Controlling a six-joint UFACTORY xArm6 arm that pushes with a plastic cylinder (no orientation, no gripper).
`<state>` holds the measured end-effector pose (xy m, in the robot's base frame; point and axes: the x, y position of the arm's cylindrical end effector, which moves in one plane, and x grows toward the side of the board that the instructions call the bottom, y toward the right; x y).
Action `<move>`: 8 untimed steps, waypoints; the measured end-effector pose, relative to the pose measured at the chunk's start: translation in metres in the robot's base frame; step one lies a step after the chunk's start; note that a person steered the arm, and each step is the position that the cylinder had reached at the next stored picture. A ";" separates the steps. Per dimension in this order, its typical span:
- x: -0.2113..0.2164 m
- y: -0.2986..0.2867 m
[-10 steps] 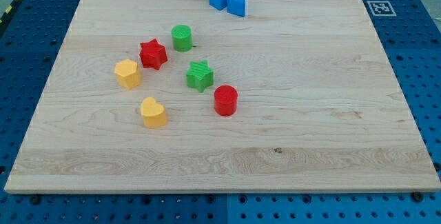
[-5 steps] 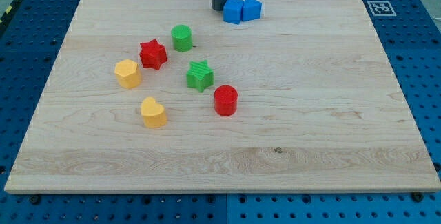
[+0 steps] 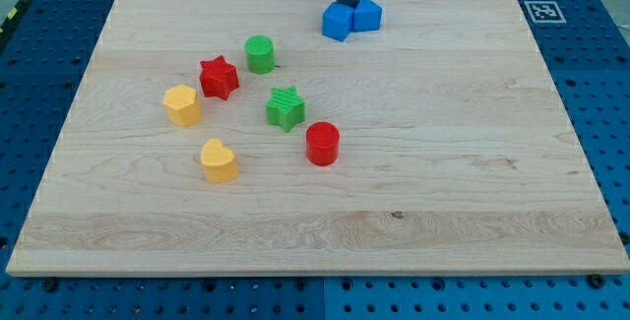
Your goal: Separate the blue cube and blue triangle
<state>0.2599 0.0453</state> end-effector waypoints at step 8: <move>0.068 -0.081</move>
